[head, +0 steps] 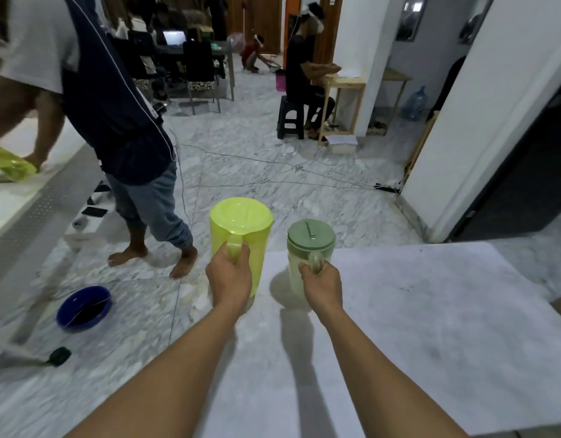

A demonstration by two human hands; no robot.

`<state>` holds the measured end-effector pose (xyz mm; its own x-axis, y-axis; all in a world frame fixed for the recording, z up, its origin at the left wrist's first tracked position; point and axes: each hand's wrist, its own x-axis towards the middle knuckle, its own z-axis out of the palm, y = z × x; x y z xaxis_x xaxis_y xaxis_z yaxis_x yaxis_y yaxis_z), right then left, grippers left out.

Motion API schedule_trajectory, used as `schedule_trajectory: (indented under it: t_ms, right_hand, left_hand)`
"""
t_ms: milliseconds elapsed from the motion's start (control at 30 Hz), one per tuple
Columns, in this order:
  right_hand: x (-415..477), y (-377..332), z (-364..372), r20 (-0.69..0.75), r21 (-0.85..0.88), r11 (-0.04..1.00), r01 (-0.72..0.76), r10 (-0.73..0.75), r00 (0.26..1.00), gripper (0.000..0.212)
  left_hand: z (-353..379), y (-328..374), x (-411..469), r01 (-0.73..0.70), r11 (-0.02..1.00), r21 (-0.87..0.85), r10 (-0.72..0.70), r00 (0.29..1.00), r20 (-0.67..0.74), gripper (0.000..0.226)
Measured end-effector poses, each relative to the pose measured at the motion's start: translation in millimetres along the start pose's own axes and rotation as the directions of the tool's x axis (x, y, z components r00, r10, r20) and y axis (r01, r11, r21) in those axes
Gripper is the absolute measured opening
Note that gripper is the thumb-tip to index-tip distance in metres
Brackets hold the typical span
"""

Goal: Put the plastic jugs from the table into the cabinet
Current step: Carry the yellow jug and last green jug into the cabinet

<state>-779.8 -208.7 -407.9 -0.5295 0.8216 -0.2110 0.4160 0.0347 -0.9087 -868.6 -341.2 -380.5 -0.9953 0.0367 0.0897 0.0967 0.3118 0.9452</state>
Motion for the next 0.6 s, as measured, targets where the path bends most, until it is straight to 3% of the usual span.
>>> schedule_trajectory:
  t_ms: [333, 600]
  right_hand:
    - [-63.5, -68.8, -86.3, -0.220, 0.080, 0.996, 0.034, -0.015, 0.975, 0.027]
    - [-156.1, -106.5, -181.3, -0.491, 0.113, 0.988, 0.107, -0.038, 0.870, 0.029]
  left_hand:
    - [-24.4, 101.7, -19.7, -0.218, 0.972, -0.085, 0.230, 0.956, 0.181, 0.039]
    - [-34.9, 192.6, -87.6, -0.364, 0.894, -0.261, 0.440, 0.821, 0.364, 0.046]
